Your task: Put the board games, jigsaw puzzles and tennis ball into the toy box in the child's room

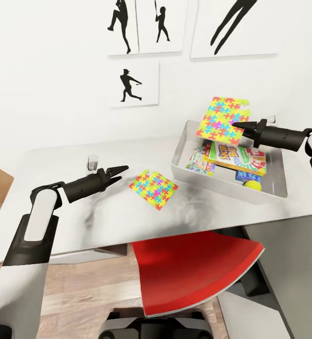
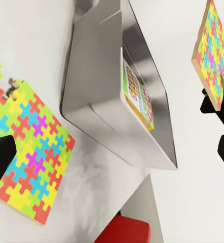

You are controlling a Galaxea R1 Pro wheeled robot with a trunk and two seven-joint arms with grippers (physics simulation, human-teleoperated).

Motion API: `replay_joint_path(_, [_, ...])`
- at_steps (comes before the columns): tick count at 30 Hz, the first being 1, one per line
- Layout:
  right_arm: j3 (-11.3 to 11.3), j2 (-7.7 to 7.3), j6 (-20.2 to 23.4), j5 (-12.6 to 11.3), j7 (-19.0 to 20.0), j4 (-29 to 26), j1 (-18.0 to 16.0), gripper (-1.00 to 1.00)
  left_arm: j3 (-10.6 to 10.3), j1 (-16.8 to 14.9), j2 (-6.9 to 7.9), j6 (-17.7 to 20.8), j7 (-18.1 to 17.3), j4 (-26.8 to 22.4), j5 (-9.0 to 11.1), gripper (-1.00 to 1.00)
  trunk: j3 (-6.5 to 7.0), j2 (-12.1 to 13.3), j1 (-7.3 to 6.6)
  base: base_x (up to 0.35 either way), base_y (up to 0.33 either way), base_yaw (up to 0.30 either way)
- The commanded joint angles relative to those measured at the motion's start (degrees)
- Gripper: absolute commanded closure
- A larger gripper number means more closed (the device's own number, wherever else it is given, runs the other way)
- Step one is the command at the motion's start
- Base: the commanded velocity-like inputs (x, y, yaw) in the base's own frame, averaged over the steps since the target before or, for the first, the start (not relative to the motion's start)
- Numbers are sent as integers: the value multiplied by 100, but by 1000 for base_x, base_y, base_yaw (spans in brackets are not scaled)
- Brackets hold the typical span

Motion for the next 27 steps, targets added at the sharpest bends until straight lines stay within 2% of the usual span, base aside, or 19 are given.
replay_joint_path(1, [15,-11,0,40,58,4,-2,100,7,-4,-1,22,-58,0,-59,-100,-8,-9,4,52,-27,0])
replay_joint_path(27, [42,-25,0,38,64,-3,277,100,-8,6,-1,19,-46,1,-87,-100,-26,-9,4,12,-6,0])
